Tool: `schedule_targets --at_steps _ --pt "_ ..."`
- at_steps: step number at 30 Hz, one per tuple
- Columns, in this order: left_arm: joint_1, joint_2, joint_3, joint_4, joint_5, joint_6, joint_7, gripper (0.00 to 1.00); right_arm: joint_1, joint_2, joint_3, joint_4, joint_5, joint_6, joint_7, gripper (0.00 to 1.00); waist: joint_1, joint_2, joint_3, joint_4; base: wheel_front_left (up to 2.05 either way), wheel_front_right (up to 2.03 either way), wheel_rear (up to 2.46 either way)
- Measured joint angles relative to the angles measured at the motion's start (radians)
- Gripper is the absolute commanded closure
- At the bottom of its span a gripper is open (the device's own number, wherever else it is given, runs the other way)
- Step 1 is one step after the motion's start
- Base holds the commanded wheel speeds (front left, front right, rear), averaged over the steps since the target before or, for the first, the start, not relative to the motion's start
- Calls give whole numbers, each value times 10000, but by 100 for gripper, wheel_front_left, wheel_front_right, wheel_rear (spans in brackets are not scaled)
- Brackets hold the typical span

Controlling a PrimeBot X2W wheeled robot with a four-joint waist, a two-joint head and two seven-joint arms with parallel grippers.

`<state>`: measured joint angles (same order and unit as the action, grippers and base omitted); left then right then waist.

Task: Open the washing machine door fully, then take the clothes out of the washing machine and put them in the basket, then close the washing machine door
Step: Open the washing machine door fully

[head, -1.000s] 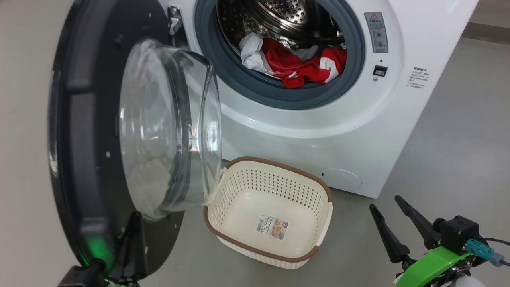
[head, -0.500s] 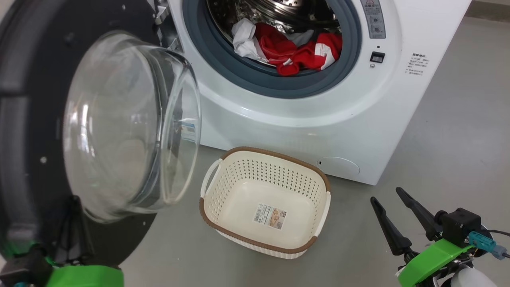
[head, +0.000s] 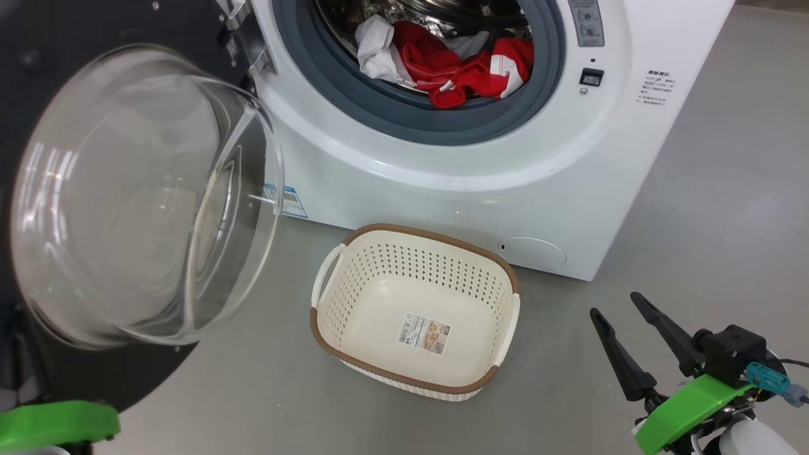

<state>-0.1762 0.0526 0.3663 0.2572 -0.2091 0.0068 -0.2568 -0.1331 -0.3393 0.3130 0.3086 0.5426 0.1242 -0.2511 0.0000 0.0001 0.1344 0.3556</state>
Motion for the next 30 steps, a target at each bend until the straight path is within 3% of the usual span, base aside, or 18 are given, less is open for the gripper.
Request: schedule_targets --at_steps 30 --pt "-2767 1689 2345 3708 688 -35 -12 100 -827 -407 537 -88 2 0 -15 0 0 0 916 -471 0 0 0"
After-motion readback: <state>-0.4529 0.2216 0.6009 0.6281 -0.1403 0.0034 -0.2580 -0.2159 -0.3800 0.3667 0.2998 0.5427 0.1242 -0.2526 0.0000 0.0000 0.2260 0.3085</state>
